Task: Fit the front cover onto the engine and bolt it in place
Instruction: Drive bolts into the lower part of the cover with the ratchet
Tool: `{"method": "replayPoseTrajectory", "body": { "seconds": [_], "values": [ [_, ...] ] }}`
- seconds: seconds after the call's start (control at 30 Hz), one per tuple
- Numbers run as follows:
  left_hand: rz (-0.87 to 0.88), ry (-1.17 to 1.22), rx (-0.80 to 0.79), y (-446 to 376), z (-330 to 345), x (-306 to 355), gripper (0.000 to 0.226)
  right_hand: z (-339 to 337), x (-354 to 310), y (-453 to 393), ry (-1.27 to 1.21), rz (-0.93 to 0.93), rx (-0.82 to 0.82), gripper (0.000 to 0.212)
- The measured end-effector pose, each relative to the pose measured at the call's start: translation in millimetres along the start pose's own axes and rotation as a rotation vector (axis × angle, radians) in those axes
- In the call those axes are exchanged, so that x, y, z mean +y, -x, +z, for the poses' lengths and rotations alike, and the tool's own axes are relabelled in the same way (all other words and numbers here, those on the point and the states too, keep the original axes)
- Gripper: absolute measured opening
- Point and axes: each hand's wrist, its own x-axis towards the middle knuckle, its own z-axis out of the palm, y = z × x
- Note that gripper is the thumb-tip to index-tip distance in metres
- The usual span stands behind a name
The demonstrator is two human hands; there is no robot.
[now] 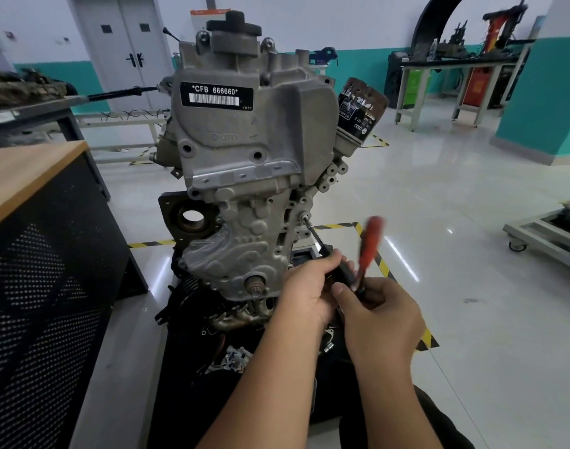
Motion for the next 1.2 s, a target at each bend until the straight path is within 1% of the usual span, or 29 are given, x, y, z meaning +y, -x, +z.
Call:
{"method": "replayPoseTrajectory", "body": {
  "seconds": [0.07, 0.17, 0.2, 0.23, 0.3, 0.37, 0.43, 0.53, 0.6, 0.67, 0.7, 0.77, 0.8, 0.87, 0.93, 1.0, 1.03, 1.07, 1.13, 1.17, 1.2],
  "values": [
    [-0.027, 0.005, -0.024, 1, -2, 3, 0.014, 2, 0, 2, -0.048, 0.028, -0.009, 0.02],
    [-0.078, -0.009, -0.059, 4, -8, 12, 0.014, 4, -2, 3, -0.241, 0.237, -0.047, 0.041],
    [-0.089, -0.025, -0.052, 4, -10, 13, 0.013, 4, -1, 2, -0.269, 0.275, -0.057, 0.043],
    [-0.101, -0.034, -0.044, 5, -10, 13, 0.012, 4, 0, 1, -0.227, 0.264, -0.065, 0.04],
    [-0.131, 0.003, -0.013, 6, -8, 11, 0.015, 5, 4, 1, -0.04, 0.125, -0.059, 0.026],
    [-0.127, 0.015, -0.01, 5, -5, 10, 0.017, 5, 3, 3, -0.013, 0.033, -0.026, 0.022],
    [-0.102, 0.021, -0.021, 6, -4, 10, 0.017, 8, 5, 4, -0.078, 0.064, -0.017, 0.024],
    [-0.082, -0.003, -0.038, 5, -8, 9, 0.022, 11, 2, 6, -0.22, 0.229, -0.016, 0.045],
    [-0.08, -0.038, -0.042, 6, -10, 9, 0.028, 9, 2, 5, -0.219, 0.258, -0.036, 0.049],
    [-0.076, -0.106, -0.041, 6, -10, 10, 0.038, 7, 2, 2, -0.127, 0.176, -0.054, 0.042],
    [-0.078, -0.113, -0.038, 7, -9, 10, 0.037, 6, 3, 1, -0.074, 0.116, -0.05, 0.037],
    [-0.068, -0.106, -0.025, 7, -5, 8, 0.023, 3, 2, 0, -0.009, 0.02, -0.03, 0.023],
    [-0.053, -0.105, -0.015, 5, -3, 8, 0.018, 2, -1, 2, 0.019, -0.009, -0.012, 0.019],
    [-0.039, -0.099, -0.003, 3, -2, 7, 0.017, 1, -3, 4, -0.002, -0.01, 0.002, 0.022],
    [-0.076, -0.116, -0.033, 2, -4, 7, 0.03, 4, -2, 5, -0.056, 0.038, 0.006, 0.022],
    [-0.098, -0.13, -0.066, 1, -7, 5, 0.048, 6, -2, 4, -0.072, 0.093, 0.011, 0.043],
    [-0.101, -0.14, -0.064, -1, -8, 4, 0.052, 7, -1, 3, -0.068, 0.113, 0.0, 0.05],
    [-0.1, -0.141, -0.047, -3, -8, 2, 0.051, 7, -1, 2, -0.064, 0.125, -0.004, 0.049],
    [-0.083, -0.117, -0.012, -5, -5, -1, 0.037, 6, 2, 1, -0.07, 0.092, 0.002, 0.026],
    [-0.069, -0.107, 0.001, -6, -3, -2, 0.033, 4, 2, 1, -0.058, 0.062, 0.01, 0.019],
    [-0.059, -0.103, 0.007, -8, -3, -3, 0.033, 4, 1, 1, -0.055, 0.051, 0.021, 0.019]
  ]
}}
